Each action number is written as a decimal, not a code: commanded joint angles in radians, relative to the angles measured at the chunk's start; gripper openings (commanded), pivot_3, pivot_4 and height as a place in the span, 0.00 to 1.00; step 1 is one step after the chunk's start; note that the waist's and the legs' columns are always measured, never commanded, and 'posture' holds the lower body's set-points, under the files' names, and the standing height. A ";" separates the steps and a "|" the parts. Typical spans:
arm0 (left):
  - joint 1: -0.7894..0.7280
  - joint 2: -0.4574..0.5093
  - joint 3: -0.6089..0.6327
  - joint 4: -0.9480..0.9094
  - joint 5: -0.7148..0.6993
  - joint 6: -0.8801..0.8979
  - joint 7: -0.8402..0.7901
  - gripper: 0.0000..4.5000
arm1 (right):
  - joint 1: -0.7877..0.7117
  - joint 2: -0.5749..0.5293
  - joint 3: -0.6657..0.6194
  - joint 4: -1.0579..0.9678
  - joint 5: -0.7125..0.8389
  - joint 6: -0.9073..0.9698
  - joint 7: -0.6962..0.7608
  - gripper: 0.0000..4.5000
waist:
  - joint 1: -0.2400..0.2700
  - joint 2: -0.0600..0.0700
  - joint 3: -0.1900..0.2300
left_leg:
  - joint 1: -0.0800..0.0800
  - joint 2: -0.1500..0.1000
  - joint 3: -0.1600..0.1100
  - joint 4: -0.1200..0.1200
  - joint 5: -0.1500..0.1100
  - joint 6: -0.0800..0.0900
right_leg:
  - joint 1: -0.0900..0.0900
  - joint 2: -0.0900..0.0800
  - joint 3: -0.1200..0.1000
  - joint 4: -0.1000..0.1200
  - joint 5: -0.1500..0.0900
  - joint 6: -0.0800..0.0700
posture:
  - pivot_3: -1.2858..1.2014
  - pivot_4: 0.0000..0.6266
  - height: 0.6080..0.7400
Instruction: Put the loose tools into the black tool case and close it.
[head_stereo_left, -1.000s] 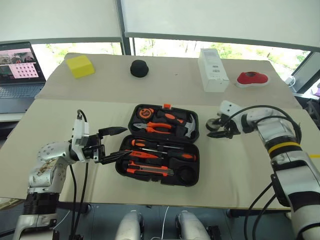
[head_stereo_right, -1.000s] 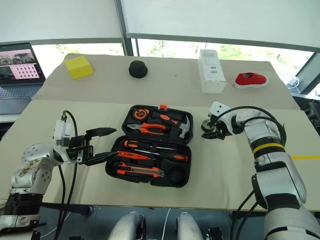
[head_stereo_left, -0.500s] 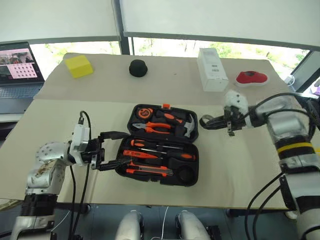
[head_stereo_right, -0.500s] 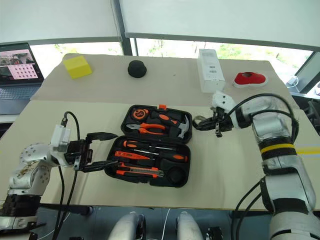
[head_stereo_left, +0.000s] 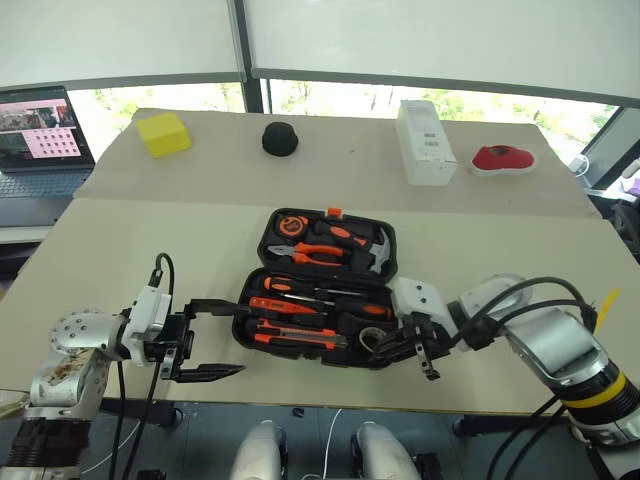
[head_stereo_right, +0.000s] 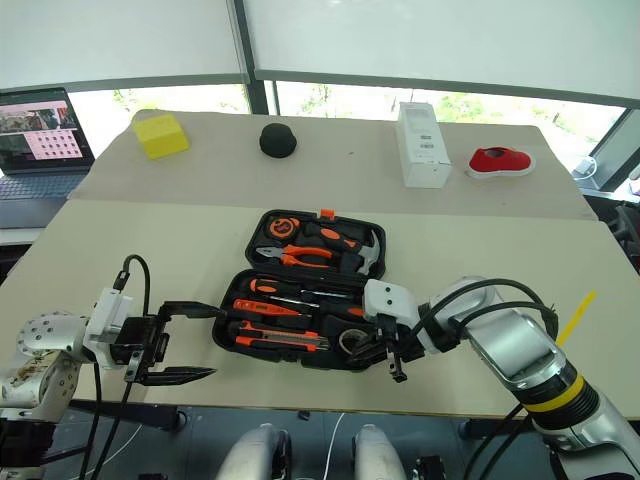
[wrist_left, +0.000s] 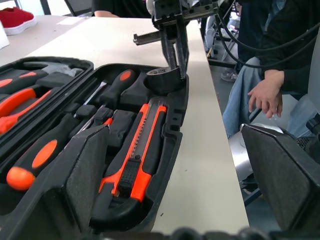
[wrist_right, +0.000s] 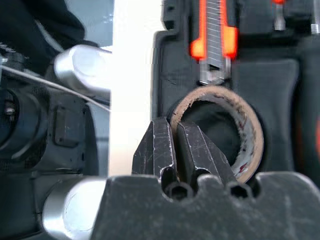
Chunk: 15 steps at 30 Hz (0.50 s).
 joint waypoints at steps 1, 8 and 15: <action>0.011 0.019 0.022 -0.033 -0.014 -0.005 0.002 1.00 | 0.006 -0.016 0.026 -0.013 -0.022 -0.011 -0.024 0.00 | -0.002 0.000 0.000 | 0.000 0.000 0.000 0.000 0.000 0.000 | 0.000 0.000 0.000 0.000 0.000 0.000 | 0.52 0.24 1.00; -0.008 0.023 0.029 -0.021 -0.016 0.003 0.023 1.00 | -0.051 0.014 0.054 -0.014 0.021 0.058 -0.026 0.00 | 0.000 -0.001 0.000 | 0.000 0.000 0.000 0.000 0.000 0.000 | 0.000 0.000 0.000 0.000 0.000 0.000 | 0.52 0.24 1.00; -0.016 0.029 0.049 -0.019 0.000 0.052 0.123 1.00 | -0.073 -0.004 -0.016 -0.017 0.110 -0.003 0.058 0.51 | 0.000 -0.001 0.001 | 0.000 0.000 -0.002 0.000 0.000 0.000 | 0.000 0.000 0.000 0.000 0.000 0.000 | 0.52 0.24 1.00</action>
